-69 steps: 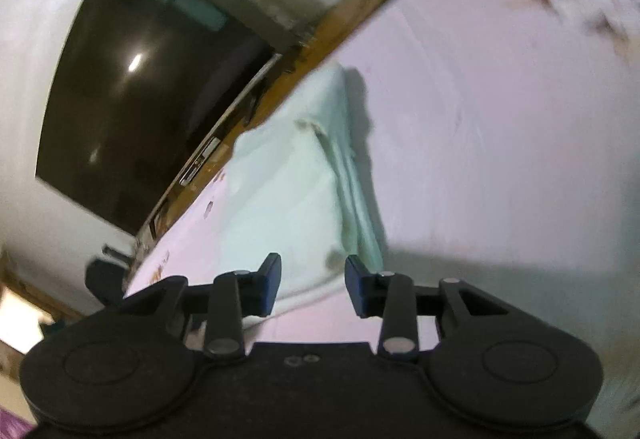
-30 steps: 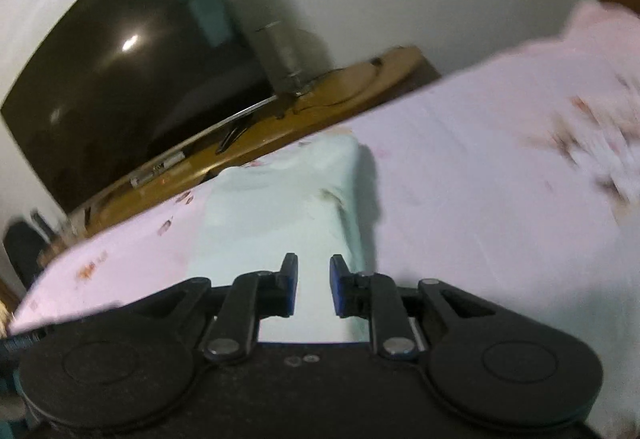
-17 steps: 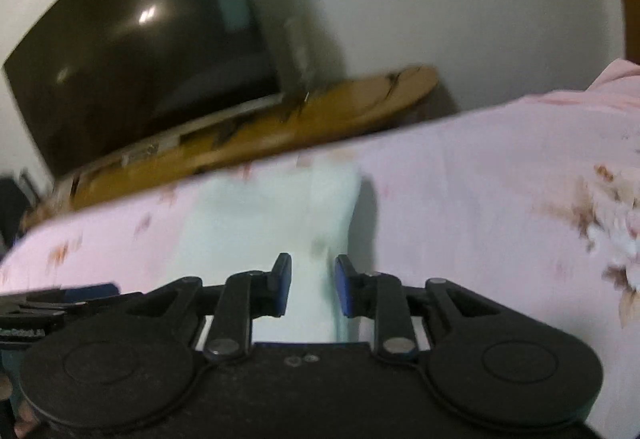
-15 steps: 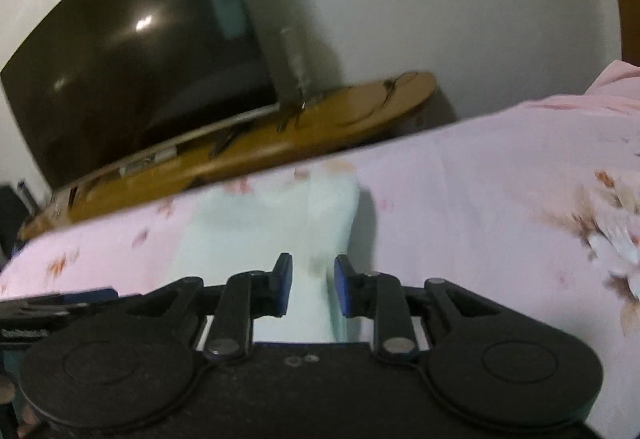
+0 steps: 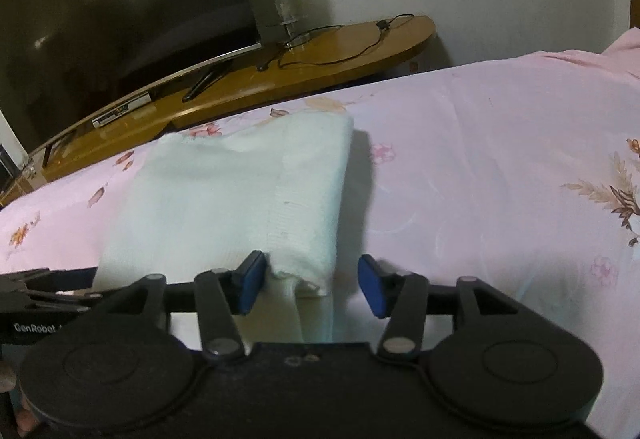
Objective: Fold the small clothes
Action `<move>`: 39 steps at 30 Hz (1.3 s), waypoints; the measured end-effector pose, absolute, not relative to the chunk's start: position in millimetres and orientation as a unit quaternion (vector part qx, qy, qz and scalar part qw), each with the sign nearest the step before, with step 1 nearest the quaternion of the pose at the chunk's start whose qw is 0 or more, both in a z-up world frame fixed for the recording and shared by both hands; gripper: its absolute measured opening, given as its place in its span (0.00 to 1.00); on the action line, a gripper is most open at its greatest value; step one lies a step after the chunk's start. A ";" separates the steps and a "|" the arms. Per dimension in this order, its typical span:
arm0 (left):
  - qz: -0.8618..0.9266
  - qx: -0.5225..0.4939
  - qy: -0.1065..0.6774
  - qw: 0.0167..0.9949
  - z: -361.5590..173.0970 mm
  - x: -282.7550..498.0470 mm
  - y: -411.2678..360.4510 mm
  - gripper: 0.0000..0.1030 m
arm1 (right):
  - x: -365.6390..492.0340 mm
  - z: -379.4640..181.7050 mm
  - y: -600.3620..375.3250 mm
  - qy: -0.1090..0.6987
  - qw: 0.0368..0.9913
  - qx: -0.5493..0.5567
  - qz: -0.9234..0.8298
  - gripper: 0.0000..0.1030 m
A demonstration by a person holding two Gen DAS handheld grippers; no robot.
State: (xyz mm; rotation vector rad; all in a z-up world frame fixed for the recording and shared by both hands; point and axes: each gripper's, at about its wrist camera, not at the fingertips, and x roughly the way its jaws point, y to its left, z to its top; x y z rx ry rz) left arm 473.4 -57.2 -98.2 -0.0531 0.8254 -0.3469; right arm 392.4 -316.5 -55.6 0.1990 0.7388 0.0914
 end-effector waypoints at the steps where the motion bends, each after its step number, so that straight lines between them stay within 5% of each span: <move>1: -0.168 -0.026 0.399 0.901 -98.4 473.5 -57.2 0.94 | 394.2 -56.2 -311.5 0.351 0.931 0.092 0.045 0.49; 9: -0.155 -0.011 0.376 0.913 -83.4 468.8 -51.6 0.94 | 378.9 -40.1 -317.9 0.308 0.946 0.082 0.053 0.47; 15: -0.203 -0.116 0.401 0.886 -83.1 489.2 -28.6 0.93 | 390.6 -35.6 -331.9 0.307 0.944 0.113 0.047 0.47; 19: -0.253 -0.188 0.449 0.836 -100.9 504.4 -3.6 0.92 | 407.6 -60.3 -381.5 0.370 0.888 0.262 0.079 0.61; 25: -0.333 -0.267 0.459 0.779 -117.9 533.1 11.6 0.92 | 425.1 -108.8 -414.1 0.417 0.811 0.378 0.160 0.60; 27: -0.341 -0.261 0.464 0.775 -122.0 539.6 7.6 0.65 | 432.5 -112.4 -411.6 0.413 0.809 0.380 0.178 0.60; 29: -0.330 -0.261 0.466 0.778 -124.1 542.5 9.7 0.50 | 438.3 -113.3 -407.8 0.418 0.804 0.375 0.197 0.55; 34: -0.349 -0.270 0.460 0.771 -130.0 526.6 18.4 0.54 | 446.1 -111.5 -402.0 0.439 0.793 0.350 0.237 0.55; 36: -0.360 -0.280 0.448 0.769 -129.5 524.3 14.4 0.73 | 446.2 -111.4 -400.7 0.443 0.793 0.338 0.247 0.56; 38: -0.358 -0.267 0.440 0.779 -126.5 526.2 3.8 0.73 | 448.6 -112.6 -398.2 0.439 0.794 0.337 0.252 0.56; 39: -0.353 -0.257 0.435 0.788 -125.3 527.5 -1.4 0.66 | 450.6 -113.2 -396.6 0.435 0.795 0.338 0.252 0.54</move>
